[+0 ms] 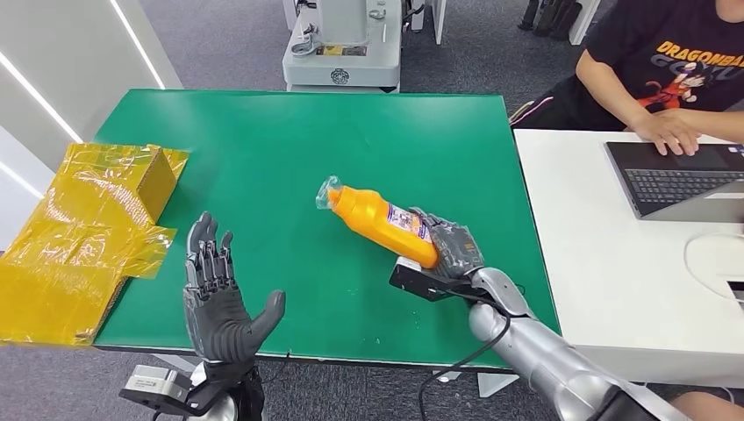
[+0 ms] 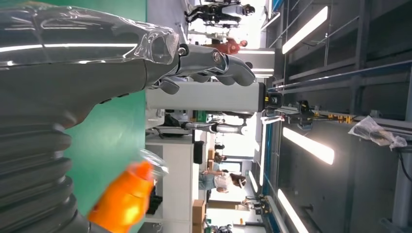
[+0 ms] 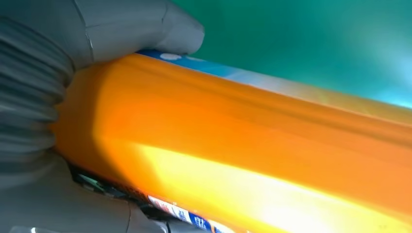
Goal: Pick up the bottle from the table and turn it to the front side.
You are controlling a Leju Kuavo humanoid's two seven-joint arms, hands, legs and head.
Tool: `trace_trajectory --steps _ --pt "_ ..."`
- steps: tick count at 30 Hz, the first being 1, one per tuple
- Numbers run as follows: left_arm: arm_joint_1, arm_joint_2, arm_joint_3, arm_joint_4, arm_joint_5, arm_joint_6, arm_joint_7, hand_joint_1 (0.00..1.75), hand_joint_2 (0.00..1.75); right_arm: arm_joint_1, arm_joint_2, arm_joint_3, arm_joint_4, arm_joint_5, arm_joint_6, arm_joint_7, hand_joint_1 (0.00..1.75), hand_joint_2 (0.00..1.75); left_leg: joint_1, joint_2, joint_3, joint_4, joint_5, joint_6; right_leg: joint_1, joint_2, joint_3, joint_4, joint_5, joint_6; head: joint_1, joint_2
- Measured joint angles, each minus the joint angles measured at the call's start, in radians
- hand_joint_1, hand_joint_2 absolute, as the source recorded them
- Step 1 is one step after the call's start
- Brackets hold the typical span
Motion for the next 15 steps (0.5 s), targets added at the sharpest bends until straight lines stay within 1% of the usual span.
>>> trace_trajectory --steps 2,6,8,12,15 --pt "0.001 0.000 0.000 0.000 0.000 0.003 0.000 0.00 1.75 0.027 0.006 -0.045 -0.027 -0.009 -0.010 -0.014 1.75 1.75 0.000 0.000 0.000 0.000 0.000 0.000 0.000 0.000 0.000 0.000 0.000 0.000 0.000 0.000" --pt "0.002 0.000 0.000 0.000 -0.001 0.007 0.000 0.00 1.75 0.061 0.012 -0.102 -0.061 -0.016 -0.021 -0.033 1.75 1.75 0.000 0.000 0.000 0.000 0.000 0.000 0.000 0.000 0.000 0.000 0.000 0.000 0.000 0.000" --pt "0.002 0.000 0.000 0.000 -0.001 0.009 0.000 0.00 1.75 0.086 0.017 -0.128 -0.085 -0.021 -0.057 -0.064 1.75 1.75 0.000 0.000 0.000 0.000 0.000 0.000 0.000 0.000 0.000 0.000 0.000 0.000 0.000 0.000" --pt "0.000 -0.001 0.000 0.001 -0.007 0.009 0.000 0.00 1.75 0.169 0.041 -0.183 -0.170 -0.005 -0.166 -0.123 1.75 1.75 0.000 0.000 0.000 0.000 -0.001 0.000 0.000 0.000 -0.001 0.000 0.000 0.000 0.000 0.000" --pt "-0.008 -0.001 0.000 0.013 -0.016 0.010 0.000 0.00 1.75 0.234 0.055 -0.212 -0.241 0.048 -0.177 -0.128 1.75 1.75 0.000 0.000 0.000 -0.001 -0.001 0.000 0.000 0.000 -0.001 0.000 -0.001 -0.001 0.000 0.000"
